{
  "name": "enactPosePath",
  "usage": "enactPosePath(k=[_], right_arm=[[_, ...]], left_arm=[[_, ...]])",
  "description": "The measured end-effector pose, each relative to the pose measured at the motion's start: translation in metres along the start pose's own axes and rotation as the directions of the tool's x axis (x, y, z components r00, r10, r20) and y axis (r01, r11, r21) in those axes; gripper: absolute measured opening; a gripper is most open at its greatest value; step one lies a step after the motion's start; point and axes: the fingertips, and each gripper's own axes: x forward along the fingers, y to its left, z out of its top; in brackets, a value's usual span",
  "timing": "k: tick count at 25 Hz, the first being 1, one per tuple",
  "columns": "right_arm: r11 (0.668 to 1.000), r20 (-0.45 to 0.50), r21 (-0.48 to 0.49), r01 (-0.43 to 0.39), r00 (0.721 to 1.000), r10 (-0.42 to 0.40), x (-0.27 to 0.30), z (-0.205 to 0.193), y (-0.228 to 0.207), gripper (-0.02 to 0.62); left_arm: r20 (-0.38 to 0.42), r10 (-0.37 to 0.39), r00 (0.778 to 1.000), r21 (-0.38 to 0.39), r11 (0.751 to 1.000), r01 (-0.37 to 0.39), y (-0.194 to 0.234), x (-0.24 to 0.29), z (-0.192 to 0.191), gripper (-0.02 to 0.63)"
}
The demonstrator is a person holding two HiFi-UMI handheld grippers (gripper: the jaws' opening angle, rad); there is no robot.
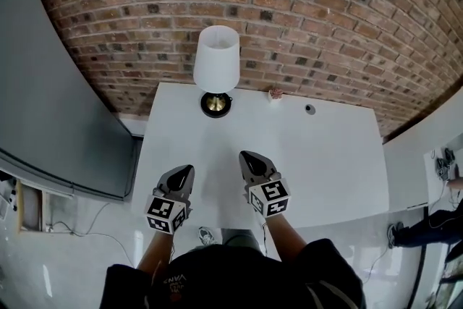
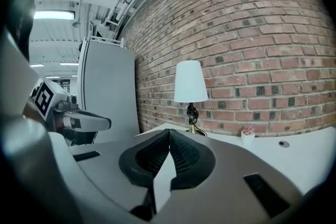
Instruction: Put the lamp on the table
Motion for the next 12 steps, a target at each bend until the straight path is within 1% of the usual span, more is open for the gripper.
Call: enactPosePath(k=[5,12], right_arm=[[1.0,-0.01,0.002,-0.005,1.0,0.005,-0.017,-0.006,0.017,0.0],[1.0,-0.026,0.007,0.002,1.0,-0.002,-0.03,-0.017,0.026,-0.002]], left_arm=[[-0.002,-0.015,1.0,0.013,1.0,0.015,-0.014,-0.013,-0.004,0.009],[-0.006,-0.019,1.0,0.014,1.0,0.019,-0.028,-0.026,-0.011,0.009]])
